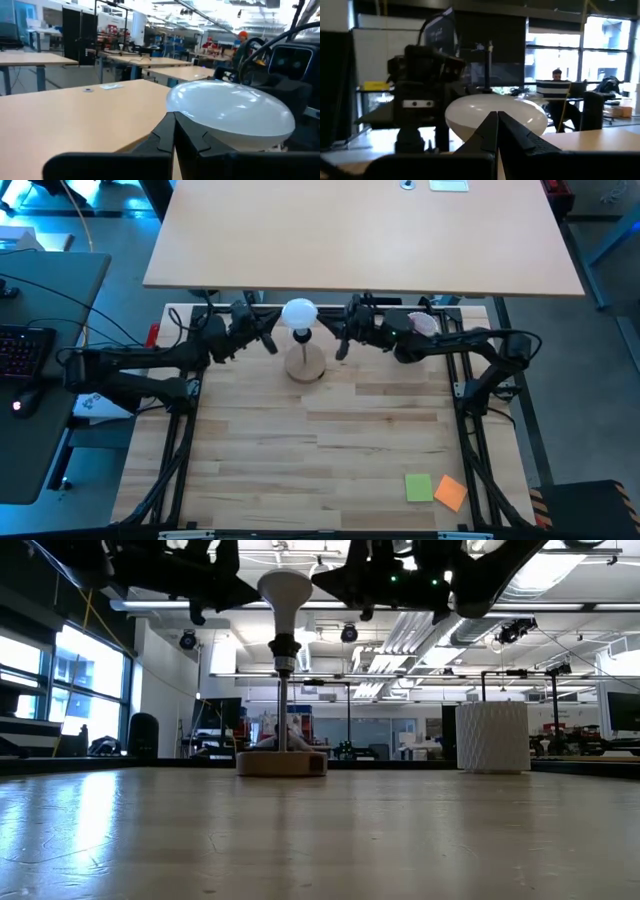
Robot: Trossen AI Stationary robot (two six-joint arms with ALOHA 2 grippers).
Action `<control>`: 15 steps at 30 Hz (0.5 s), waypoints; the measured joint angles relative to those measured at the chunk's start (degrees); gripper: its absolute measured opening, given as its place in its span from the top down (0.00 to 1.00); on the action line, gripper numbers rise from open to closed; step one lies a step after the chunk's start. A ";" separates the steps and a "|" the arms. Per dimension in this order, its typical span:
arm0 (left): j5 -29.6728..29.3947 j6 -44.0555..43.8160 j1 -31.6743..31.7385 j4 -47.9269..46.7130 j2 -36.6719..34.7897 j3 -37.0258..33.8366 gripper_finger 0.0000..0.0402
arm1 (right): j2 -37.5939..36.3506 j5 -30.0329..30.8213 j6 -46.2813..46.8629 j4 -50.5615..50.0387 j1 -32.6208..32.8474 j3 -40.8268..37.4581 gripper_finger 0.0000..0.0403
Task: Screw lightbulb
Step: Remove the lightbulb from the brown lamp
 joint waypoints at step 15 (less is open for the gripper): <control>-5.17 -2.94 -8.71 -1.89 0.21 0.07 1.00 | 0.89 6.77 1.32 -2.36 -3.55 0.91 1.00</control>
